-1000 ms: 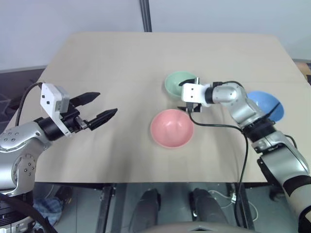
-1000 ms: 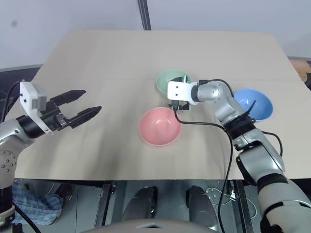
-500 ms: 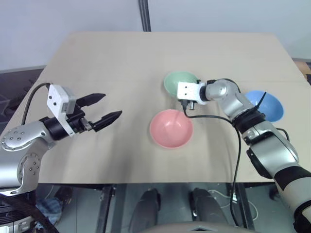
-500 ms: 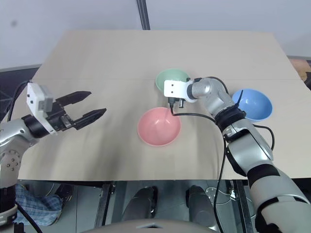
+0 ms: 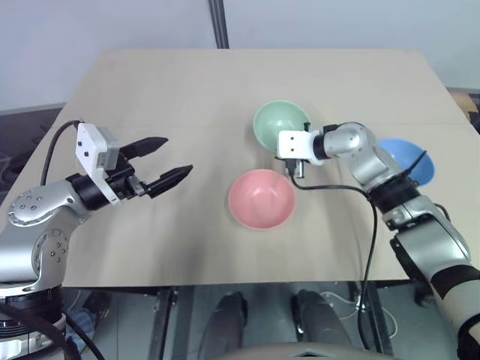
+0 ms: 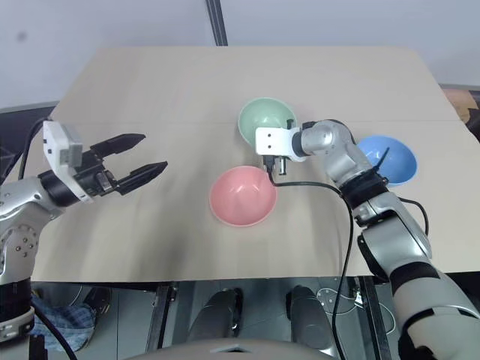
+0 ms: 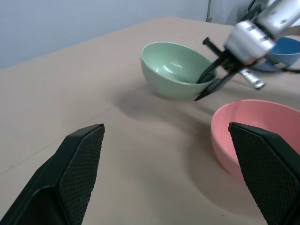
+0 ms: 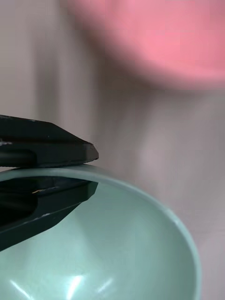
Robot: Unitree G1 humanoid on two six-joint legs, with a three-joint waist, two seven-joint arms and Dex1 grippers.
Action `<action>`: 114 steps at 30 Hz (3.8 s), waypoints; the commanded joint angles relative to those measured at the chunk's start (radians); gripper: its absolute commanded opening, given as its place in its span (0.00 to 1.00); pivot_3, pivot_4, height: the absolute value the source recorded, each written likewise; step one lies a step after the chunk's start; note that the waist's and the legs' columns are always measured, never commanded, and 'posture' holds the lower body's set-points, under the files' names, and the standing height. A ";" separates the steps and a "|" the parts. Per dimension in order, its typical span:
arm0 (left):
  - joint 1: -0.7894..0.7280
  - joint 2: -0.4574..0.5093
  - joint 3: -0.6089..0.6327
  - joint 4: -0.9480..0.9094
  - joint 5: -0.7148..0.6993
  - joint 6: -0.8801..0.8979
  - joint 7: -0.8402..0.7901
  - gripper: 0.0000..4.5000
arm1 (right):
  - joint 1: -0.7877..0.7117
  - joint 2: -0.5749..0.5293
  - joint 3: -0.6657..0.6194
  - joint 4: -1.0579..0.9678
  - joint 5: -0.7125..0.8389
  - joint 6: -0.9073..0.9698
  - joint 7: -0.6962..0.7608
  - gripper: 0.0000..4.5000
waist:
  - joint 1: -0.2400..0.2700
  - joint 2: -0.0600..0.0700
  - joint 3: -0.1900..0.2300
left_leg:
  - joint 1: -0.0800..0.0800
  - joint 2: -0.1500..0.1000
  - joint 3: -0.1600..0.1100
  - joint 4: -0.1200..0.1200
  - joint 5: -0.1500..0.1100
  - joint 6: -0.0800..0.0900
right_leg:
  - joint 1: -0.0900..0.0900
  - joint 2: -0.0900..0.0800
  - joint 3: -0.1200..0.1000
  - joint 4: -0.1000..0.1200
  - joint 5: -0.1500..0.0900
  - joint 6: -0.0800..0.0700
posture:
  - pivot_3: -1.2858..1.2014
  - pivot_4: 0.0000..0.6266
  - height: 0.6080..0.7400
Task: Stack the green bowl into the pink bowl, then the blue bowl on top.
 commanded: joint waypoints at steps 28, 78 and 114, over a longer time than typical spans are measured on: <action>-0.135 0.000 -0.122 0.135 0.041 -0.090 -0.110 1.00 | 0.200 -0.259 -0.068 -0.947 0.362 0.625 0.256 0.88 | 0.009 0.000 0.001 | 0.000 0.000 -0.002 0.001 0.000 0.000 | 0.000 0.000 -0.002 0.000 0.000 0.000 | 0.52 0.24 1.00; -0.351 -0.083 -0.282 0.122 -0.039 -0.019 -0.284 1.00 | 0.534 -0.625 -0.310 -0.663 0.248 0.837 -0.159 0.00 | 0.026 0.001 0.005 | -0.001 -0.001 0.000 0.001 0.000 0.000 | 0.004 0.000 -0.002 -0.006 0.000 0.001 | 0.52 0.24 1.00; -0.260 -0.026 -0.219 0.116 -0.035 -0.023 -0.266 1.00 | 0.270 -0.332 -0.084 -1.038 0.579 0.660 0.065 0.54 | 0.026 0.003 0.007 | -0.001 0.000 -0.005 0.002 0.000 0.000 | 0.006 0.000 -0.006 -0.007 0.000 0.001 | 0.52 0.24 1.00</action>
